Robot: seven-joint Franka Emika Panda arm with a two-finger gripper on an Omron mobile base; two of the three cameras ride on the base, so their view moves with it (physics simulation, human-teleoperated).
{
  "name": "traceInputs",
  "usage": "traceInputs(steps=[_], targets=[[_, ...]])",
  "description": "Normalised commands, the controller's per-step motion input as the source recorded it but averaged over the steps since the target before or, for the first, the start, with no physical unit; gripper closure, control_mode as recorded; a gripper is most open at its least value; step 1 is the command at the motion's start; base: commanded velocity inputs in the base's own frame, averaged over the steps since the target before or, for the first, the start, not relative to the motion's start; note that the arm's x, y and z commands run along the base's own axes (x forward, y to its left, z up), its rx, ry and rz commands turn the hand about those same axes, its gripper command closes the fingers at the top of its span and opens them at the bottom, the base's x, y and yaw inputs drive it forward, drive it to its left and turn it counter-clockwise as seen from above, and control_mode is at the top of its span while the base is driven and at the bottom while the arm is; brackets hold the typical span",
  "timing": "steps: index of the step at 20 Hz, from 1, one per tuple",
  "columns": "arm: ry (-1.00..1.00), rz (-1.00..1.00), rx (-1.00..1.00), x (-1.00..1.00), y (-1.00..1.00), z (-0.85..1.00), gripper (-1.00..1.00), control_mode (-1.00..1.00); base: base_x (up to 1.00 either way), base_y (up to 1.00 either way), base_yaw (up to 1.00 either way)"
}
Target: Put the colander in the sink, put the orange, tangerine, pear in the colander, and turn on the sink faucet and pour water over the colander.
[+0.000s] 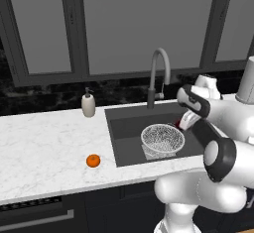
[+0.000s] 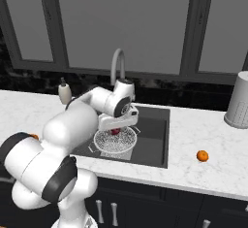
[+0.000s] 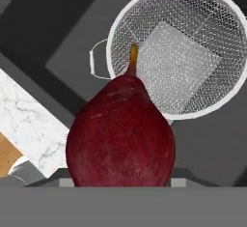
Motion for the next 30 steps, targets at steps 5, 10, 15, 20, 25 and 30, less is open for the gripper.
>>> traceInputs(steps=[5, 10, 15, 20, 25, 30], targets=[[0.0, 0.02, -0.05, 0.0, 0.0, -0.53, 1.0, -1.0, 0.0, 0.0, 0.0], [0.0, 0.01, -0.04, 0.02, 0.01, -0.55, 1.0, -1.0, 0.0, 0.0, 0.0], [0.0, 0.0, -0.01, 0.19, 0.02, -0.33, 1.0, -1.0, 0.0, 0.0, 0.0], [0.0, 0.0, -0.01, 0.2, 0.02, -0.35, 1.0, -1.0, 0.0, 0.0, 0.0], [0.03, 0.0, -0.02, 0.28, 0.05, -0.37, 1.0, -1.0, 0.0, 0.0, 0.0], [0.01, 0.0, 0.0, 0.2, 0.03, -0.24, 1.0, -1.0, 0.0, 0.0, 0.0]])
